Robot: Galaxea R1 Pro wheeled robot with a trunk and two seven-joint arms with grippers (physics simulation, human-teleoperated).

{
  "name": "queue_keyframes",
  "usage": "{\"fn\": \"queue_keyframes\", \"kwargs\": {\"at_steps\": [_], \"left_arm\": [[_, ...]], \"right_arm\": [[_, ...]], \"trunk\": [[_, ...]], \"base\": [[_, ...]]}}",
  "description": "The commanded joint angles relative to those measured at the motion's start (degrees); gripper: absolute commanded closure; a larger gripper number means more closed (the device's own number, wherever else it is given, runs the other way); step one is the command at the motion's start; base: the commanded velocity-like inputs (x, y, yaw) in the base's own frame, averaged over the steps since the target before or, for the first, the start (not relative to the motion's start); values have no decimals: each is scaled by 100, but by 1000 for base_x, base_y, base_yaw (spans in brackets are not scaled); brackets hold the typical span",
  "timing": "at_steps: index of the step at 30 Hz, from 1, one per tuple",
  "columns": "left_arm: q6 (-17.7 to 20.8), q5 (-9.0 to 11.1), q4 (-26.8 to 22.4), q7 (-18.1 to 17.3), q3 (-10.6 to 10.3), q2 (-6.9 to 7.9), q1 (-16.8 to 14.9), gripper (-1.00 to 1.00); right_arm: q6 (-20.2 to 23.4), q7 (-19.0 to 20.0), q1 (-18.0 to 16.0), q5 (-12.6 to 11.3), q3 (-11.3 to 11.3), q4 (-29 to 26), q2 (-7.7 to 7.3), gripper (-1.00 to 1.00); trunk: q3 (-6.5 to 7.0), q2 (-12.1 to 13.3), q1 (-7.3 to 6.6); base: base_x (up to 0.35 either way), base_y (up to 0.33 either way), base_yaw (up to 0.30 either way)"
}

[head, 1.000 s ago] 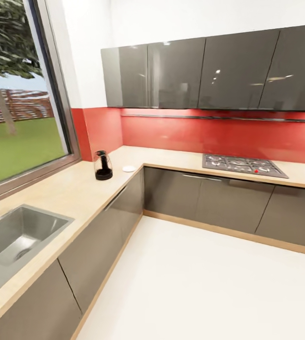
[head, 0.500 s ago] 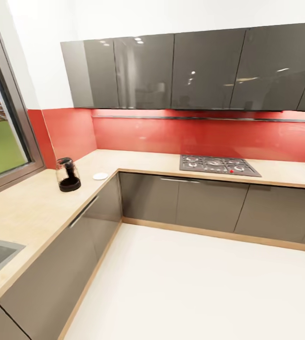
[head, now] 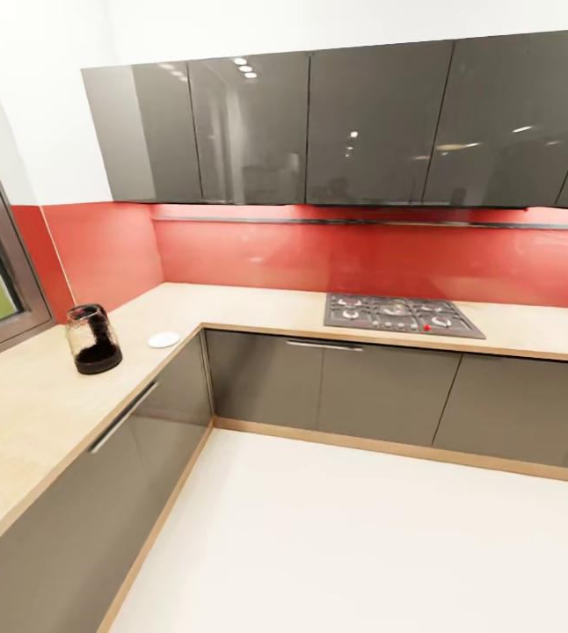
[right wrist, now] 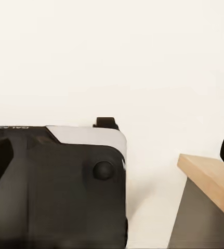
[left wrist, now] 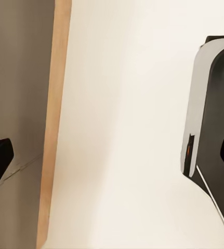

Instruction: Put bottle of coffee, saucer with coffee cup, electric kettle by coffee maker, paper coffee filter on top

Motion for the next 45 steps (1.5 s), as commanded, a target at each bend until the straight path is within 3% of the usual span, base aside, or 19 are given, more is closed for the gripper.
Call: {"fn": "queue_keyframes", "kwargs": {"at_steps": [1,5,11,37,42,45], "left_arm": [[-22,-59,1,13,40,1,-2,-100],[-26,-63,3,13,33,5,-1,-100],[-27,-67,3,13,32,-6,-1,-100],[-27,-65,20,13,18,-4,-1,-100],[-27,-72,21,13,17,-1,-1,-100],[-27,-71,21,13,17,-3,-1,-100]], "right_arm": [[-5,-15,108,-49,57,-1,-82,-100],[-24,46,493,-61,57,-6,-267,-100],[-42,636,799,-78,60,-14,-181,-100],[-136,771,843,-73,60,-135,-148,-100],[-170,769,843,65,44,-139,-135,-100],[-174,770,841,502,29,-141,-133,-100]], "trunk": [[-10,-10,7],[-10,-10,7],[-10,-10,7],[-10,-10,7],[-10,-10,7],[-10,-10,7]], "base": [[313,-129,0],[313,-129,0],[317,-117,0],[322,-88,0],[322,-77,0],[322,-77,0]]}}
